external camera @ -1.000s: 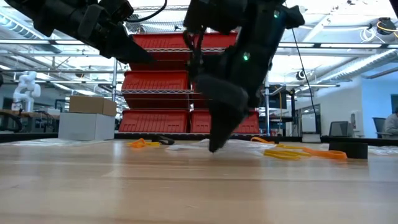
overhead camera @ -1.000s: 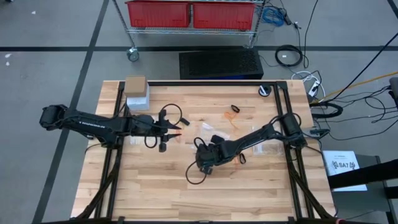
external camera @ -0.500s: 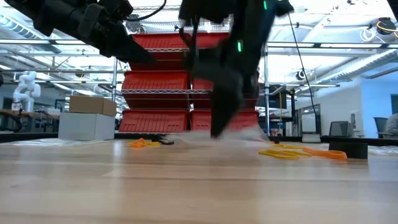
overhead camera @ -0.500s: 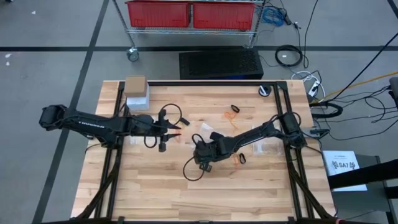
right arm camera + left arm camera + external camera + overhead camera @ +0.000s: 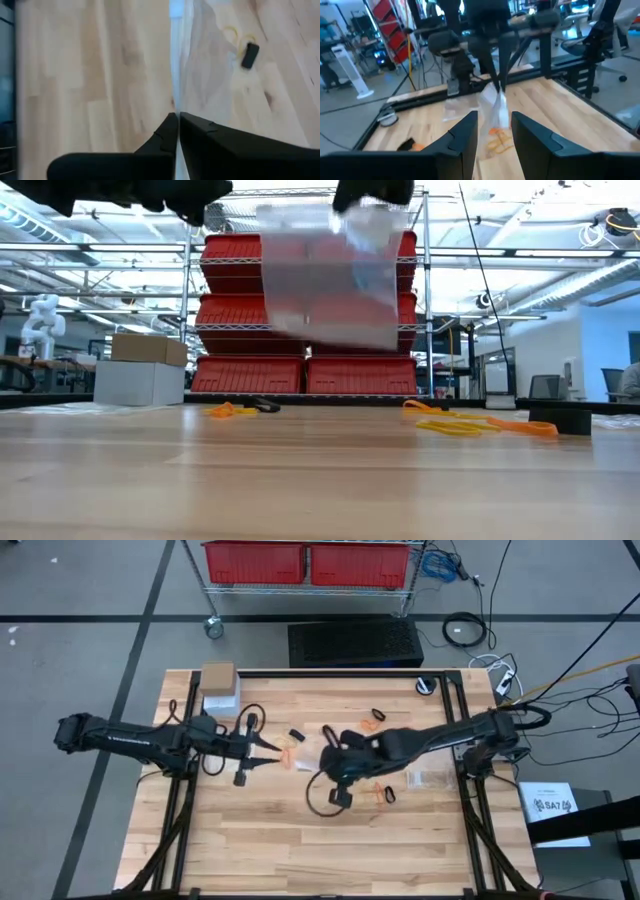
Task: Sort rubber bands
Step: Open the top right transparent zip bag
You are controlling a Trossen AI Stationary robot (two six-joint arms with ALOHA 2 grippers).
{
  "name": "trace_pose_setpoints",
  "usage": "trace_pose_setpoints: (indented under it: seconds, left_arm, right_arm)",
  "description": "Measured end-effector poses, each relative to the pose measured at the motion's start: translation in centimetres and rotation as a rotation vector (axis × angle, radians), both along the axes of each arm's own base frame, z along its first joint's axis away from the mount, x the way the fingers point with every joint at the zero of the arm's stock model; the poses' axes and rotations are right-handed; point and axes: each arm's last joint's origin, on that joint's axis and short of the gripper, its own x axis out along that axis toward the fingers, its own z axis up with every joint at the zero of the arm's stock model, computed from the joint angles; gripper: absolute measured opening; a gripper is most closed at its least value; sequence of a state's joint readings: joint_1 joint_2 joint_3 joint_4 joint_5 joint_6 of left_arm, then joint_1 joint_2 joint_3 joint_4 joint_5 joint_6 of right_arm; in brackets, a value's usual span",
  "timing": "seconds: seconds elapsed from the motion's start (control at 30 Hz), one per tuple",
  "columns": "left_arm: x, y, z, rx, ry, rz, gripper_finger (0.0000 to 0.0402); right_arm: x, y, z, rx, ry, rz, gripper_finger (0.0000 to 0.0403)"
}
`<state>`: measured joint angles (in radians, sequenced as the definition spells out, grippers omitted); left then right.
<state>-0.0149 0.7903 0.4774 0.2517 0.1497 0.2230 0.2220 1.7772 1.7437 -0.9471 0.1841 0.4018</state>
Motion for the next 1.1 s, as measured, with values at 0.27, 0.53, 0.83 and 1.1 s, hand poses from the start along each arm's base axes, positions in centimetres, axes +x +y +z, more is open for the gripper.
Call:
trace_pose_setpoints:
  seconds: [0.27, 0.53, 0.83, 1.1]
  left_arm:
    - [1.8, -0.6, -1.2, 0.132, 0.012, -0.021, 0.0146]
    - [2.9, -2.1, -1.4, 0.340, -0.062, 0.028, 0.0162]
    - [2.7, -3.5, -1.2, 0.423, -0.097, 0.009, 0.0161]
    - [2.7, -3.5, -1.1, 0.421, -0.106, 0.011, 0.0103]
  right_arm:
    - [0.1, -0.5, 1.3, 0.065, -0.082, 0.084, 0.0000]
    - [0.3, -0.8, 1.4, 0.081, -0.092, 0.105, 0.0000]
    - [0.3, -0.8, 1.3, 0.087, -0.090, 0.108, 0.0000]
    - [0.4, -1.1, 1.4, 0.087, -0.093, 0.101, 0.0000]
